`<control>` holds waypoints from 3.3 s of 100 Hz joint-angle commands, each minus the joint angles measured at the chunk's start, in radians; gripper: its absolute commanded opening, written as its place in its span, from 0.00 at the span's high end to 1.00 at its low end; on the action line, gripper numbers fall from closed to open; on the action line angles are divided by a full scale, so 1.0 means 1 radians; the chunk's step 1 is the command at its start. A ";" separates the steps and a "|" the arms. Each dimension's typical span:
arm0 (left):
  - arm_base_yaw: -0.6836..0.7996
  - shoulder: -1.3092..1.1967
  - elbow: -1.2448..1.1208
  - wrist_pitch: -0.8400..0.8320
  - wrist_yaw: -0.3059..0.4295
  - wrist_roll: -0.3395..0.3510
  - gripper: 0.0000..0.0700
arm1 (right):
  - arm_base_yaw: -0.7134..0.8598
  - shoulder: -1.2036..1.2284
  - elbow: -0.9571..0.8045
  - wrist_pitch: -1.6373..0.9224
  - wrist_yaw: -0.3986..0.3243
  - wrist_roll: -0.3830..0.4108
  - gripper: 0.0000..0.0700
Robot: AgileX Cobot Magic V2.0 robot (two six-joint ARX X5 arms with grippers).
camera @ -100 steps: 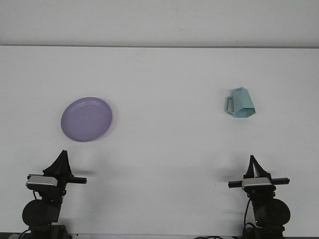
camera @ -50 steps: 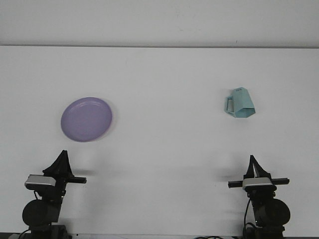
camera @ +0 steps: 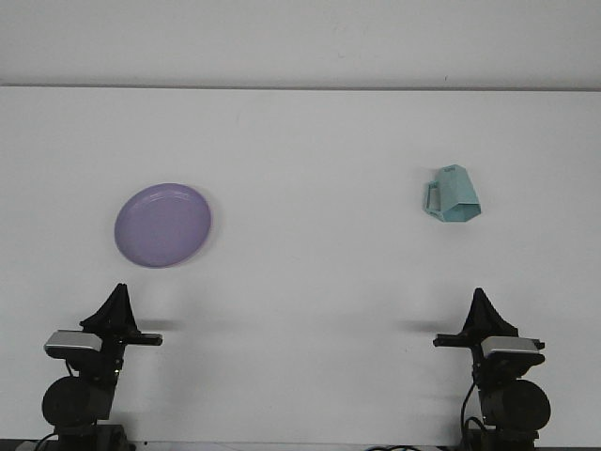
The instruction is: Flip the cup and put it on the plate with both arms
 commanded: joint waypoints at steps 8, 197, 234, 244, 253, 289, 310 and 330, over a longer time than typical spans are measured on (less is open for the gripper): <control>0.000 -0.001 -0.017 0.013 -0.001 -0.017 0.98 | 0.001 0.021 0.105 -0.062 0.030 0.066 1.00; 0.000 -0.001 -0.017 0.008 -0.001 -0.017 0.98 | -0.217 1.957 0.895 0.744 -0.202 -0.636 0.23; 0.000 -0.001 -0.017 0.008 -0.001 -0.017 0.98 | -0.217 1.964 0.904 0.746 -0.264 -0.623 0.98; 0.000 -0.001 -0.017 0.008 -0.001 -0.017 0.98 | -0.217 1.956 0.904 0.743 -0.262 -0.566 0.98; 0.000 -0.001 -0.017 0.008 -0.001 -0.017 0.98 | -0.217 1.932 0.904 0.724 -0.262 -0.512 0.98; 0.000 -0.001 -0.014 0.015 -0.001 -0.020 0.98 | -0.205 1.580 0.904 0.338 -0.263 -0.235 0.98; 0.000 -0.001 -0.013 0.016 -0.001 -0.045 0.98 | -0.133 1.310 0.958 -0.152 -0.285 -0.185 0.99; 0.000 -0.001 -0.013 0.016 -0.001 -0.045 0.98 | 0.003 1.218 1.135 -0.629 -0.285 -0.194 0.99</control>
